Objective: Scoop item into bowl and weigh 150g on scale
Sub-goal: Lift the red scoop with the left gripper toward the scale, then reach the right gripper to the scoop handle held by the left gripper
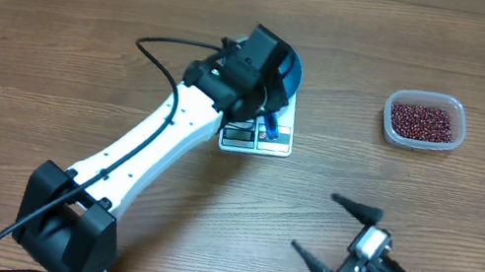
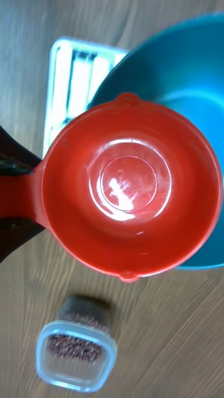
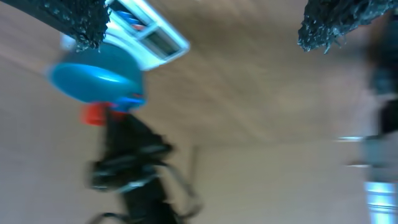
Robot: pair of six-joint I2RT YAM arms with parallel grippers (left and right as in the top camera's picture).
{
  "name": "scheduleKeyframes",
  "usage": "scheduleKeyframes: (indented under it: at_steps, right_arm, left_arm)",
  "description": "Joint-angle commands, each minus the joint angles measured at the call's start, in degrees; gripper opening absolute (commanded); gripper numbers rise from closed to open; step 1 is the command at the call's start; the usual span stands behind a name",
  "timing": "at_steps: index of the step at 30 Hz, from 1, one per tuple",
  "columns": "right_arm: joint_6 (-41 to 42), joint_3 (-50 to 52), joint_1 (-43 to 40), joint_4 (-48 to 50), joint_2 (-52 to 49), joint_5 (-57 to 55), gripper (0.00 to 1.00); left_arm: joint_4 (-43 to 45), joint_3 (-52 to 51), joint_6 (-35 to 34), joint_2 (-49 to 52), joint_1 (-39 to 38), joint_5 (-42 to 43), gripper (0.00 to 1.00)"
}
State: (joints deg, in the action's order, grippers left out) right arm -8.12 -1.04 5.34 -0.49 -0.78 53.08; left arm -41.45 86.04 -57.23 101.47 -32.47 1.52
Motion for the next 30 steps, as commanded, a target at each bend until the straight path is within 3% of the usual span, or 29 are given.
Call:
scheduleKeyframes:
  at_steps: [1,6,13,17,30]
  right_arm:
    - [1.05,0.59,0.22,0.2,0.61,13.27,1.0]
    - [5.14,0.59,0.22,1.07,0.61,11.56,1.0]
    - [37.75,0.59,0.22,3.26,0.61,-11.63,1.0]
    - [50.51,0.57,0.22,3.45,0.61,-13.38,1.0]
    - [54.88,0.55,0.22,1.84,-0.83,-16.96,1.0]
  left_arm:
    - [0.98,0.87,-5.16,-0.66,-0.96,0.55,0.04]
    - [1.18,0.87,-5.86,-0.66,-1.62,1.81,0.04]
    - [1.25,0.87,-6.58,-0.66,-1.7,2.95,0.04]
    - [1.25,0.87,-8.83,-0.66,-1.7,2.56,0.04]
    - [1.49,0.87,-10.73,-0.68,-1.79,2.6,0.04]
